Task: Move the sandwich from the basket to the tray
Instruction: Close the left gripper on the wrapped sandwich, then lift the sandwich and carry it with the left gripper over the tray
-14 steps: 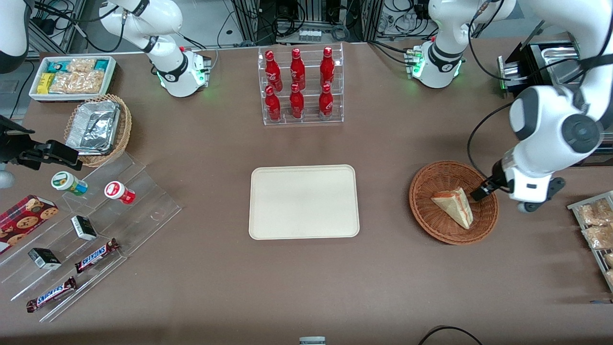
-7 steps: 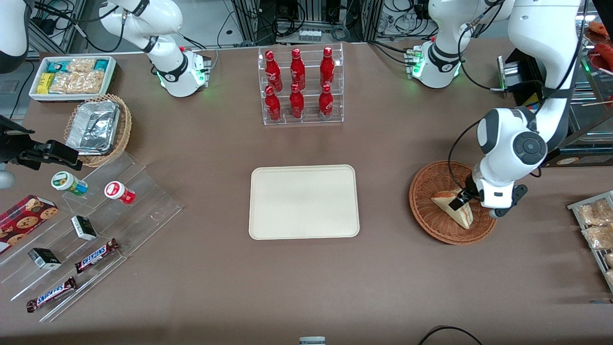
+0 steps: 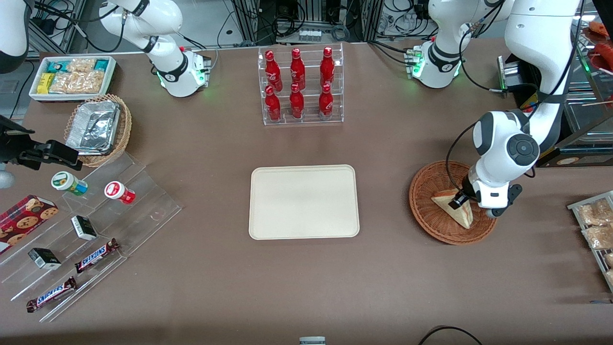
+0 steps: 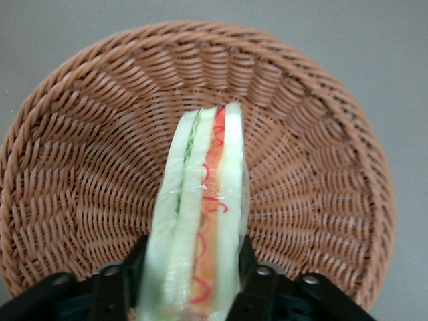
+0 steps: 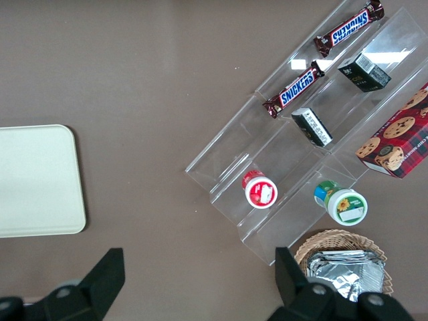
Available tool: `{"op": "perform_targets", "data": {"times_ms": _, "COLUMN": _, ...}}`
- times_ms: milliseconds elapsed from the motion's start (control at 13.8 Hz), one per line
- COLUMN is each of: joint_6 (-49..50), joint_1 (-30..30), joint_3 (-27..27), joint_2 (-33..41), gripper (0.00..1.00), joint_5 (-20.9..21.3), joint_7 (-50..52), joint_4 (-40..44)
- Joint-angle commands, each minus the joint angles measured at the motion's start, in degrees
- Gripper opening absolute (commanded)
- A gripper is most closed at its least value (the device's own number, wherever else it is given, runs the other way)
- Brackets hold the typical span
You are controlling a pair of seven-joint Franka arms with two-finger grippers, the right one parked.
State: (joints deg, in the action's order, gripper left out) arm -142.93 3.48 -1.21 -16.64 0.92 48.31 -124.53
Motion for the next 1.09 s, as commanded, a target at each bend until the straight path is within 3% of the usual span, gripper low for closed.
{"op": "perform_targets", "data": {"times_ms": 0, "joint_6": 0.02, "joint_1": 0.30, "joint_3": 0.07, "joint_2": 0.11, "gripper": 0.00, "joint_5": 0.22, "joint_7": 1.70, "joint_4": 1.57}}
{"op": "perform_targets", "data": {"times_ms": 145, "joint_6": 4.03, "joint_1": 1.43, "joint_3": 0.07, "joint_2": 0.81, "gripper": 0.00, "joint_5": 0.22, "joint_7": 1.35, "joint_4": 3.31}}
{"op": "perform_targets", "data": {"times_ms": 436, "joint_6": 22.91, "joint_1": 5.30, "joint_3": 0.07, "joint_2": 4.15, "gripper": 0.00, "joint_5": 1.62, "joint_7": 1.00, "joint_4": 12.26}}
{"op": "perform_targets", "data": {"times_ms": 655, "joint_6": 35.94, "joint_1": 12.22, "joint_3": -0.02, "joint_2": 4.07, "gripper": 0.00, "joint_5": 3.29, "joint_7": 0.91, "joint_4": 21.76}}
{"op": "perform_targets", "data": {"times_ms": 1018, "joint_6": 34.05, "joint_1": 25.58, "joint_3": -0.02, "joint_2": -0.04, "gripper": 0.00, "joint_5": 3.64, "joint_7": 0.65, "joint_4": 27.03}}
